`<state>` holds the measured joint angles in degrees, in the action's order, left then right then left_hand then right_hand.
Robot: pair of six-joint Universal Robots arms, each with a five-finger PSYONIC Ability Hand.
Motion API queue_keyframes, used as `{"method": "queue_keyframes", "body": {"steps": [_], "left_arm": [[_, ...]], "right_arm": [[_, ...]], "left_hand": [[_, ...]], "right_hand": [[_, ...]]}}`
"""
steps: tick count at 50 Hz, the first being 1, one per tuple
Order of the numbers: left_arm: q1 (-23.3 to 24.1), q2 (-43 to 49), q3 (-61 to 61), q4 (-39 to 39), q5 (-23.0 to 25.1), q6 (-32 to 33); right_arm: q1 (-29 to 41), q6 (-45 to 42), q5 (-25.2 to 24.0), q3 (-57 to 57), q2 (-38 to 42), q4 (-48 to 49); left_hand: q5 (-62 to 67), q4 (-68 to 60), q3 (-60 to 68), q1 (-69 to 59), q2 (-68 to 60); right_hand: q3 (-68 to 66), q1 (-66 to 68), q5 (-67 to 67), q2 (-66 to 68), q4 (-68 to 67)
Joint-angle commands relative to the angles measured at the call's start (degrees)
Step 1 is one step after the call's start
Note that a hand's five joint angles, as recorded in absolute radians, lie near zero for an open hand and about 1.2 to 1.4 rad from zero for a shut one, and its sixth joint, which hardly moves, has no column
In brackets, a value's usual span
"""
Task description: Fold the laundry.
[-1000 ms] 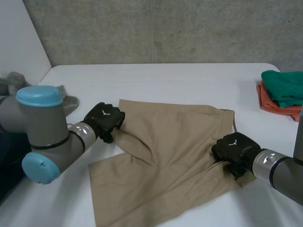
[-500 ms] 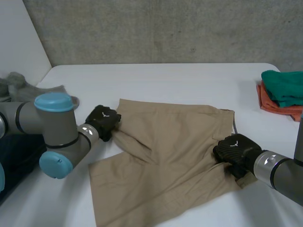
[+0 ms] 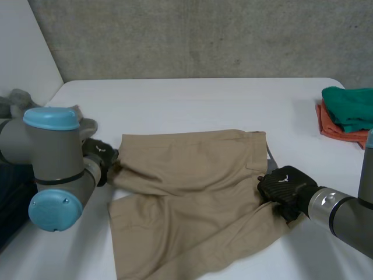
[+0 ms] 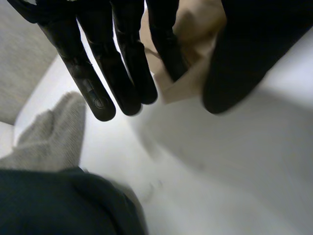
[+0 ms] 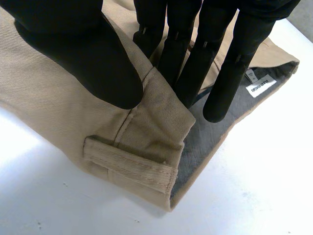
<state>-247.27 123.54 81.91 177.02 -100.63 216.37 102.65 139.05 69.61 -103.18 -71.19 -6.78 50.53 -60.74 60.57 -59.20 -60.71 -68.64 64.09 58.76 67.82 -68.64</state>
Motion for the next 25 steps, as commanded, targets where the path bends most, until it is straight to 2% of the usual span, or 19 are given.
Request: {"method": "queue_keyframes", "body": {"steps": [1,14,22,25], "left_arm": [[0.6,-2.8,0.3,5.8,1.5,-0.7],[2.1,-13.8,10.4,-4.6,3.0,-7.2],[7.0,-28.5,19.9,-10.4,3.8,-19.0],[8.3,-31.1,20.9,-12.5,3.6,-21.9]], "right_arm": [[0.3,0.2,0.1,0.0,-0.5,0.0],[-0.5,1.0,0.0,0.5,-0.6,0.5],[1.1,9.2,0.2,4.5,1.2,0.5],[1.9,10.5,0.4,5.4,1.9,0.4]], "left_hand": [[-23.1,23.3,-23.1,21.8,23.3],[-22.2,22.4,-22.3,20.9,22.4],[-27.1,27.3,-27.1,25.8,27.3],[-27.6,27.8,-27.7,26.3,27.8]], "right_hand": [[-11.4,15.9,11.2,12.2,-11.4],[-11.4,15.9,11.2,12.2,-11.4],[-11.4,15.9,11.2,12.2,-11.4],[-11.4,15.9,11.2,12.2,-11.4]]}}
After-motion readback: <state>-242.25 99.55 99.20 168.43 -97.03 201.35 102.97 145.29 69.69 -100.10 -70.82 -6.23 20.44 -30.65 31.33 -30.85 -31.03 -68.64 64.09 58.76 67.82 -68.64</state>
